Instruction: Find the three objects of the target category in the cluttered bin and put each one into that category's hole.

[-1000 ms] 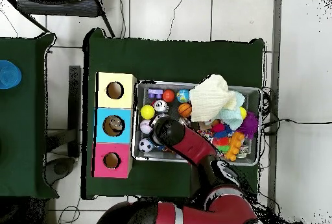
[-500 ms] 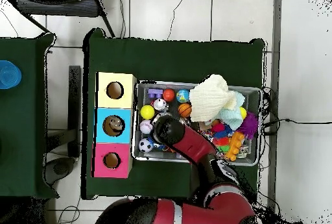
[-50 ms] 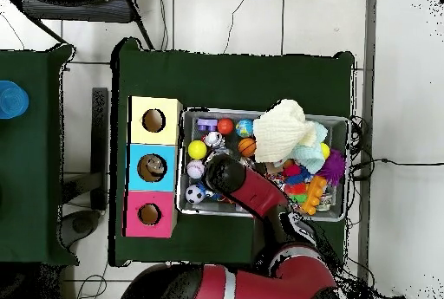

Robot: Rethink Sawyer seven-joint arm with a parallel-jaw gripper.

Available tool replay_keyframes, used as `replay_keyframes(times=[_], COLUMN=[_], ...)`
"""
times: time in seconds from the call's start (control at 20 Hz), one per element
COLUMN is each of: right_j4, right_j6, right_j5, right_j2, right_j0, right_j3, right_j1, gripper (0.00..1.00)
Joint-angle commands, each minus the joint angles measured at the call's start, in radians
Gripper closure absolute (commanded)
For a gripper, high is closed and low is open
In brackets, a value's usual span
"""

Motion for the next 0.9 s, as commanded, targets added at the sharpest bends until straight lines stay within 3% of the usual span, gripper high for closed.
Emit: replay_keyframes(times=[0.05,0.6,0.65,0.9], right_j4=[-0.004,-0.022,-0.025,-0.021], right_j6=[0.154,0.160,0.159,0.158], right_j5=[-0.054,-0.102,-0.107,-0.095], right_j2=[0.008,-0.004,-0.005,-0.013], right_j0=[-0.008,0.003,0.004,0.012], right_j3=[-0.103,-0.088,-0.088,-0.094], right_j1=[0.089,0.090,0.091,0.093], gripper=[0.00,0.00,1.00,1.00])
